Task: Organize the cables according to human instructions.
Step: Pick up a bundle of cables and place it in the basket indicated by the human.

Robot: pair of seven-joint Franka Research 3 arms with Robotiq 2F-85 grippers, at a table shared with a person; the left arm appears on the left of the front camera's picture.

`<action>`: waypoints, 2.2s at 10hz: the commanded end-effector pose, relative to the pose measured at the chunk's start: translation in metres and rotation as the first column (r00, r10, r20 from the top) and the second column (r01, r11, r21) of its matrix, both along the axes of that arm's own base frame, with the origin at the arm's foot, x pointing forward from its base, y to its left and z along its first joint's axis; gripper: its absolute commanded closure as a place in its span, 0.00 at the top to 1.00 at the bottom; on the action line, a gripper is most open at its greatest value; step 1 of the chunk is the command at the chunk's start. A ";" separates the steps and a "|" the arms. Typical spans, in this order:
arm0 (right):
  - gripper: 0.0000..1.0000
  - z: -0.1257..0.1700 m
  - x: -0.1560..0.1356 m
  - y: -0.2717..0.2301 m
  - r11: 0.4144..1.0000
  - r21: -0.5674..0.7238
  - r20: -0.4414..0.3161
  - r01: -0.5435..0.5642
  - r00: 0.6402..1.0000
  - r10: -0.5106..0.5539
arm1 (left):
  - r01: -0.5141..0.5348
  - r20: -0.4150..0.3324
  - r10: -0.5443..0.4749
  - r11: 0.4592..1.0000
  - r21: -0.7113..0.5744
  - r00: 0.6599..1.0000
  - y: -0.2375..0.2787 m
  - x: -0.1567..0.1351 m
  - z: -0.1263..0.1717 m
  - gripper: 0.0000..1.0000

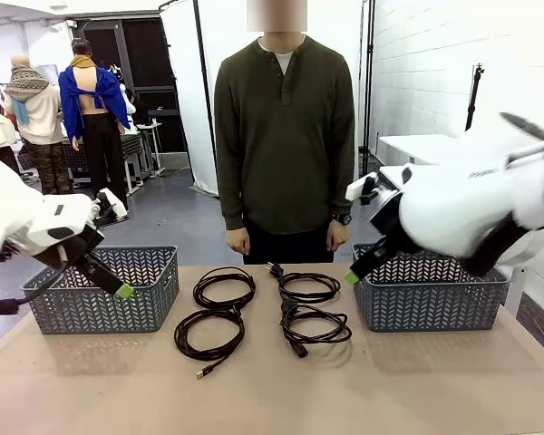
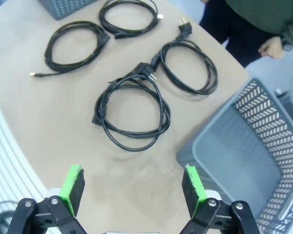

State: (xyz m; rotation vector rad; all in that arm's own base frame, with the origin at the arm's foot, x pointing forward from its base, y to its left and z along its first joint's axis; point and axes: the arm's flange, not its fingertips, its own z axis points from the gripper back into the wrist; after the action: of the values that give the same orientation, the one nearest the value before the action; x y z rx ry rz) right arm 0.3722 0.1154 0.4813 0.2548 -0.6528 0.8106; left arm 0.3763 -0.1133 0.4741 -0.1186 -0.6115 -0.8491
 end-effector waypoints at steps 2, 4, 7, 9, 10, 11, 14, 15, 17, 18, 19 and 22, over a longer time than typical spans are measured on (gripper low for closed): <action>1.00 0.015 -0.003 -0.044 0.986 0.071 0.034 -0.151 0.988 0.149 | 0.177 0.005 -0.177 0.984 -0.020 0.984 0.019 0.004 0.016 1.00; 1.00 0.009 -0.007 -0.058 0.981 0.079 0.071 -0.177 0.983 0.172 | 0.228 0.005 -0.228 0.974 -0.018 0.974 0.026 -0.001 0.028 1.00; 1.00 0.001 -0.008 -0.057 0.986 0.066 0.094 -0.151 0.985 0.144 | 0.247 0.035 -0.247 0.969 -0.004 0.968 0.022 -0.009 0.037 1.00; 1.00 0.019 -0.007 -0.060 0.986 0.068 0.058 -0.149 0.988 0.145 | 0.217 0.024 -0.217 0.976 0.004 0.976 0.021 -0.006 0.033 1.00; 1.00 0.019 -0.007 -0.060 0.986 0.068 0.058 -0.149 0.988 0.145 | 0.217 0.024 -0.217 0.976 0.004 0.976 0.021 -0.006 0.033 1.00; 1.00 0.019 -0.007 -0.060 0.986 0.068 0.058 -0.149 0.988 0.145 | 0.217 0.024 -0.217 0.976 0.004 0.976 0.021 -0.006 0.033 1.00; 1.00 0.019 -0.007 -0.060 0.986 0.068 0.058 -0.149 0.988 0.145 | 0.217 0.024 -0.217 0.976 0.004 0.976 0.021 -0.006 0.033 1.00; 1.00 0.019 -0.007 -0.060 0.986 0.068 0.058 -0.149 0.988 0.145 | 0.217 0.024 -0.217 0.976 0.004 0.976 0.021 -0.006 0.033 1.00; 1.00 0.019 -0.007 -0.060 0.986 0.068 0.058 -0.149 0.988 0.145 | 0.217 0.024 -0.217 0.976 0.004 0.976 0.021 -0.006 0.033 1.00; 1.00 0.019 -0.007 -0.060 0.986 0.068 0.058 -0.149 0.988 0.145 | 0.217 0.024 -0.217 0.976 0.004 0.976 0.021 -0.006 0.033 1.00; 1.00 0.019 -0.007 -0.060 0.986 0.068 0.058 -0.149 0.988 0.145 | 0.217 0.024 -0.217 0.976 0.004 0.976 0.021 -0.006 0.033 1.00; 1.00 0.019 -0.007 -0.060 0.986 0.068 0.058 -0.149 0.988 0.145 | 0.217 0.024 -0.217 0.976 0.004 0.976 0.021 -0.006 0.033 1.00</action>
State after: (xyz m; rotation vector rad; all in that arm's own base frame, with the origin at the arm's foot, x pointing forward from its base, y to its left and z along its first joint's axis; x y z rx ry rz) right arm 0.3628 0.0557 0.5021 0.3276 -0.7066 0.9280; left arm 0.3691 -0.0942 0.5088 -0.1642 -0.6262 -1.0583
